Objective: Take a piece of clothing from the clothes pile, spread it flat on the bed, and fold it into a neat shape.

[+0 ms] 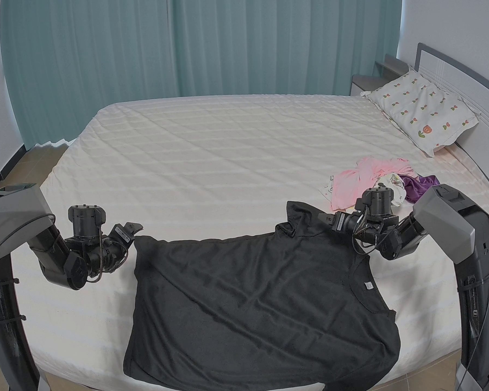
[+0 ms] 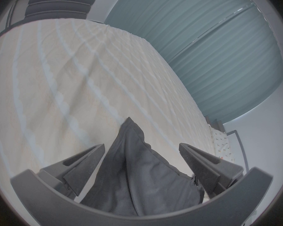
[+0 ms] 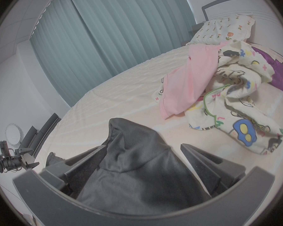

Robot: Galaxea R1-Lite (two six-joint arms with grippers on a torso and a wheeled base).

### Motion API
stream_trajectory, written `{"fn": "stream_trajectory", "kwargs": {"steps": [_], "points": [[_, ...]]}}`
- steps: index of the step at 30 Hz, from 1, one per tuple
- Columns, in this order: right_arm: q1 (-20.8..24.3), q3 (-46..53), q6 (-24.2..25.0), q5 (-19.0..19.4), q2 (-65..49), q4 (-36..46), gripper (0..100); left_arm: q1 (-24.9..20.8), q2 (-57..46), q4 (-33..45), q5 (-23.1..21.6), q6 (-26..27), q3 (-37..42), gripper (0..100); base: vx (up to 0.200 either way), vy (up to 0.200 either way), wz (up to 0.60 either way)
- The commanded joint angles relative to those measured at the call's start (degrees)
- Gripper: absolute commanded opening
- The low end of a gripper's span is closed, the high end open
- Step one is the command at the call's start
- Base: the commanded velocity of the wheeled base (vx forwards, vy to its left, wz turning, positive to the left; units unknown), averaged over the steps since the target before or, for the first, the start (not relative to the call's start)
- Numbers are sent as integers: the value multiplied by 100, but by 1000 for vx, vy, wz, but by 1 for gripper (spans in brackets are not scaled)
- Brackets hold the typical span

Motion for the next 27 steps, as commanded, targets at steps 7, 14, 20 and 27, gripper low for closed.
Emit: {"fn": "stream_trajectory", "kwargs": {"steps": [7, 14, 20, 27], "points": [[-30, -1112, 261, -43, 792, 568, 0, 28, 266, -332, -171, -255, 339, 100, 0, 0, 0], [-224, -1104, 700, -17, 616, 533, 0, 46, 231, -332, -162, -405, 330, 100, 0, 0, 0], [-479, -647, 700, 10, 265, 577, 0, 99, 240, -332, -162, -448, 313, 100, 0, 0, 0], [-531, -277, 656, 115, 115, 586, 0, 107, 266, -332, -162, -440, 295, 100, 0, 0, 0]]}}
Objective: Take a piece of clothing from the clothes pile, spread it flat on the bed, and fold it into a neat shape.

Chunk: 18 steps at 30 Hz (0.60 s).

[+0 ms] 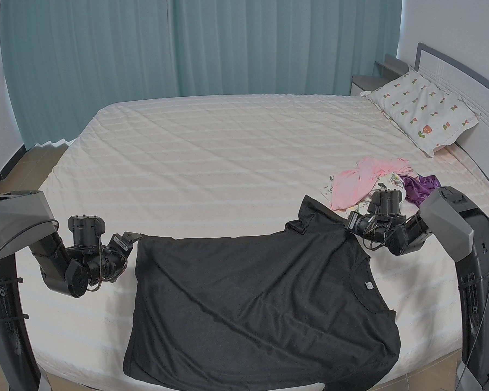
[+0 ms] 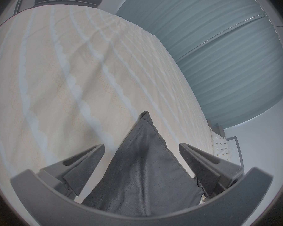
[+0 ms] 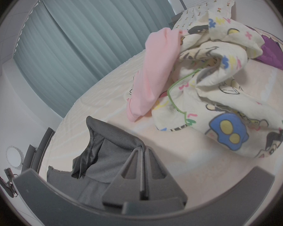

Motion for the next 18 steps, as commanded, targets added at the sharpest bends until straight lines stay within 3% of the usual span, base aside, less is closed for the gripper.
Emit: {"fn": "stream_trajectory", "kwargs": {"steps": [1, 3, 4, 18], "points": [[-15, 278, -65, 35, -209, 0, 0, 9, 37, -1, 1, -2, -14, 100, 0, 0, 0], [11, 296, -65, 35, -218, 70, 0, 9, 46, -1, 1, 6, -23, 100, 0, 0, 0], [20, 296, -65, 35, -218, 123, 100, 9, 46, -1, 1, -2, -23, 100, 0, 0, 0], [72, 498, 14, 26, -701, -53, 100, -26, 11, 228, 212, 42, -709, 100, 0, 0, 0]]}}
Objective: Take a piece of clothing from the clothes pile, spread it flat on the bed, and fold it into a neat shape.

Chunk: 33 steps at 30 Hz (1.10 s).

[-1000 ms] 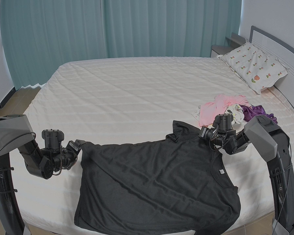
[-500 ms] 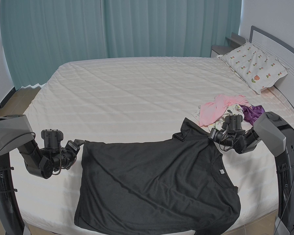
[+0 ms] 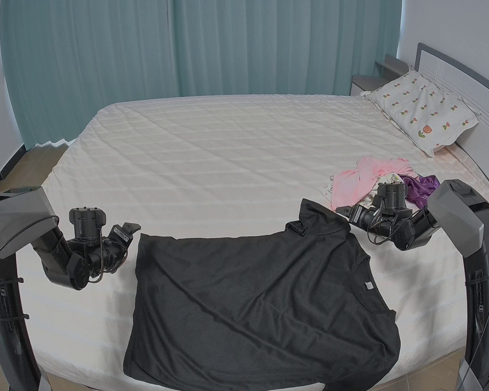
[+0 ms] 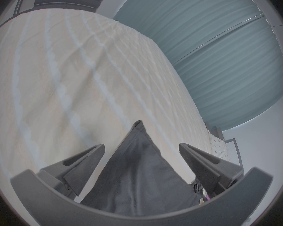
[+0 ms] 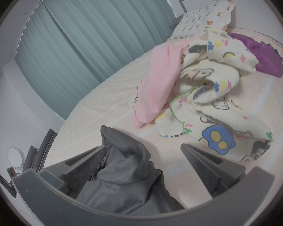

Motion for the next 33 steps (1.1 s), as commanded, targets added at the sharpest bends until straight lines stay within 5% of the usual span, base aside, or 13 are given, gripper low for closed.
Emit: {"fn": "stream_trajectory", "kwargs": {"steps": [1, 6, 10, 30, 31, 33], "points": [[92, 302, 18, -16, -345, -25, 100, -24, -15, 375, 111, 68, -608, 100, 0, 0, 0], [110, 759, 9, -7, -504, -236, 100, -112, 222, 1377, 120, 533, -1549, 100, 0, 0, 0], [110, 830, 9, -25, -477, -350, 100, -191, 627, 1465, 260, 736, -2041, 100, 0, 0, 0], [101, 795, 9, -25, -205, -359, 100, -262, 1172, 1509, 410, 1351, -2410, 100, 0, 0, 0], [92, 759, 9, -7, -152, -368, 100, -305, 1180, 1606, 401, 1360, -2436, 0, 0, 0, 0], [101, 724, 9, -16, -46, -368, 100, -332, 1207, 1729, 375, 1360, -2507, 0, 0, 0, 0]]}}
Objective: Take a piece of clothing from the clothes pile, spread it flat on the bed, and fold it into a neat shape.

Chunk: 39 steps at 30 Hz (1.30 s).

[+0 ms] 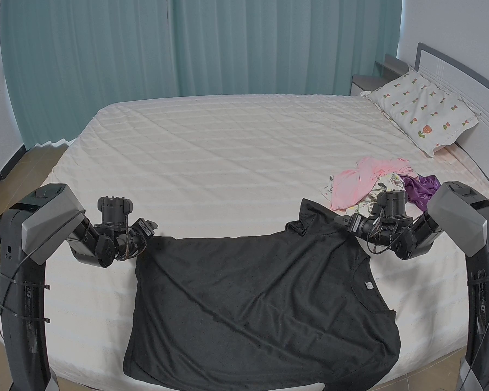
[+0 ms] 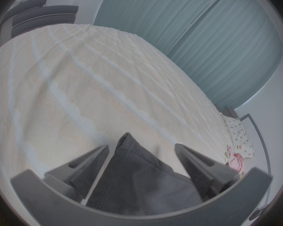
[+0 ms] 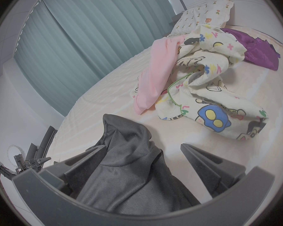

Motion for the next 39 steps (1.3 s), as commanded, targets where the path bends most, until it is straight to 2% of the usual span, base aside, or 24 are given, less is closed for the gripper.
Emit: {"fn": "stream_trajectory", "kwargs": {"steps": [1, 9, 15, 16, 25, 31, 39], "points": [[12, -59, -8, -3, 187, -1, 100, -69, 101, 127, -24, 2, -118, 0, 0, 0, 0], [82, -138, -17, 24, 275, -19, 100, -69, 215, 276, 64, -7, -479, 0, 0, 0, 0], [118, -480, -61, -11, 477, -1, 100, -78, 171, 259, 371, 2, -593, 0, 0, 0, 0], [118, -551, -61, -29, 512, 25, 0, -78, 162, 267, 389, 2, -611, 0, 0, 0, 0], [47, -867, -78, -73, 556, -27, 0, -78, 154, 285, 600, 98, -663, 0, 0, 0, 0], [-23, -1746, -17, -442, 627, -274, 0, -78, 180, 276, 661, 160, -672, 0, 0, 0, 0], [38, -2027, -78, -530, 943, -678, 0, -60, 277, 259, 670, 160, -707, 0, 0, 0, 0]]}}
